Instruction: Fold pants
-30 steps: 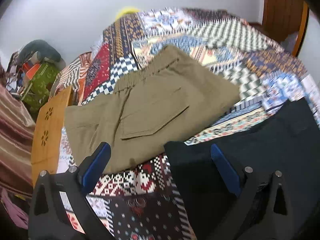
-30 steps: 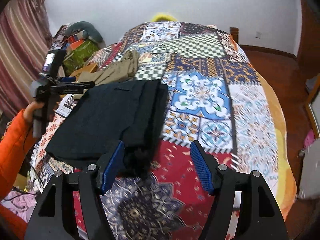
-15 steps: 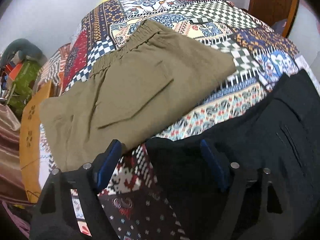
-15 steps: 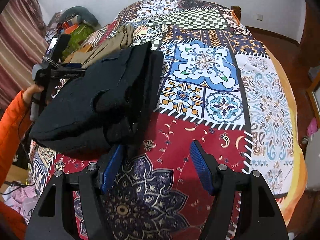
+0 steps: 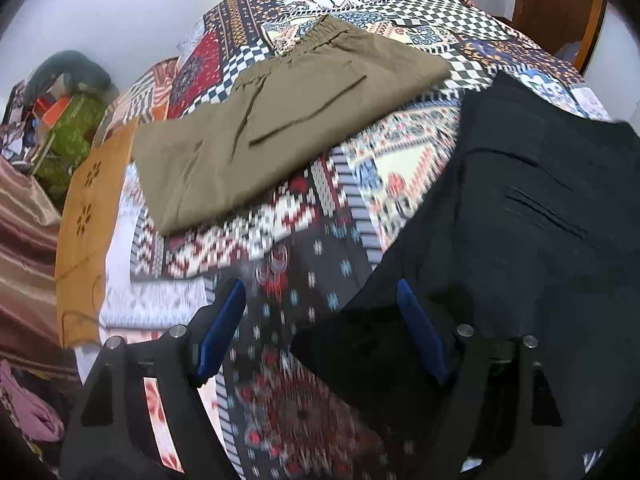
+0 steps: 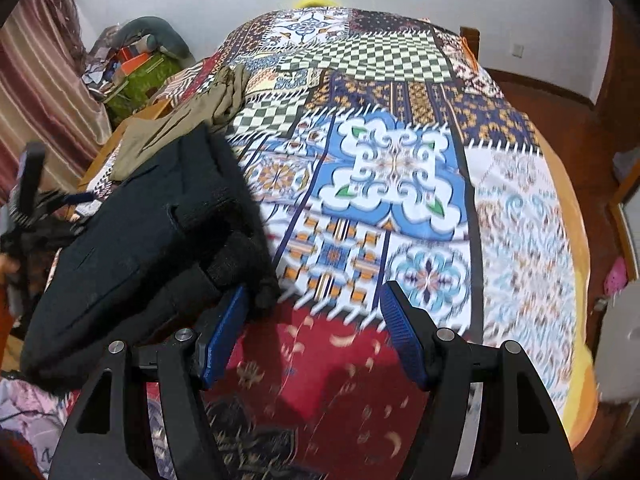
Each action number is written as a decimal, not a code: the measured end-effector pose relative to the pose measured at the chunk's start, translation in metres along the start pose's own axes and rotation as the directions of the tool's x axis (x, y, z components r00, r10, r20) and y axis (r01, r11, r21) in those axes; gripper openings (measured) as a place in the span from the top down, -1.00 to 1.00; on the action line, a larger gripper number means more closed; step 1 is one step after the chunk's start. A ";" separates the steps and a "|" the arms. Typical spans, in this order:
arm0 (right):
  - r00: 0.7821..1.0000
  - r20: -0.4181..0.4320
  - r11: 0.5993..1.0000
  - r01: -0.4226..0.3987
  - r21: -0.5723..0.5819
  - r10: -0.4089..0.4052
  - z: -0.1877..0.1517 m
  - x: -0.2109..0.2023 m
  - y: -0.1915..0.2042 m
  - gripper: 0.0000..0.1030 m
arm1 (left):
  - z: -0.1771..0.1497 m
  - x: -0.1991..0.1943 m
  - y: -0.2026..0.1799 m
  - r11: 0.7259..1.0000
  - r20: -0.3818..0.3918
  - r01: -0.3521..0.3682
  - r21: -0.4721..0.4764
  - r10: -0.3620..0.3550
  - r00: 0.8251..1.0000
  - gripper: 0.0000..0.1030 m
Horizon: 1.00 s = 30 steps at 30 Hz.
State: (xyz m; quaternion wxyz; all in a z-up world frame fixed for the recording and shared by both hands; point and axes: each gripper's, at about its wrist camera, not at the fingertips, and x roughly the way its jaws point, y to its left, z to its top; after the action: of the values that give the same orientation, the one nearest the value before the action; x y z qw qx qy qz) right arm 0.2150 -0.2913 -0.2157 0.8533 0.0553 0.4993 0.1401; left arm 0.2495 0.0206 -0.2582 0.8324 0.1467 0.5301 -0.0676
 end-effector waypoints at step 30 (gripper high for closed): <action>0.985 0.172 0.998 -0.005 -0.063 0.016 -0.006 -0.084 0.030 -0.26 | -0.056 -0.104 -0.023 0.979 0.169 0.101 -0.176 -0.071 0.983 -0.52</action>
State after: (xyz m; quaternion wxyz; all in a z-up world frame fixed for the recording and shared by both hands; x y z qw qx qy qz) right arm 0.1655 -0.2874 -0.1415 0.8939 0.0433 0.4185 0.1547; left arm 0.1504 0.0124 -0.1908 0.8789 0.0401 0.4708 -0.0660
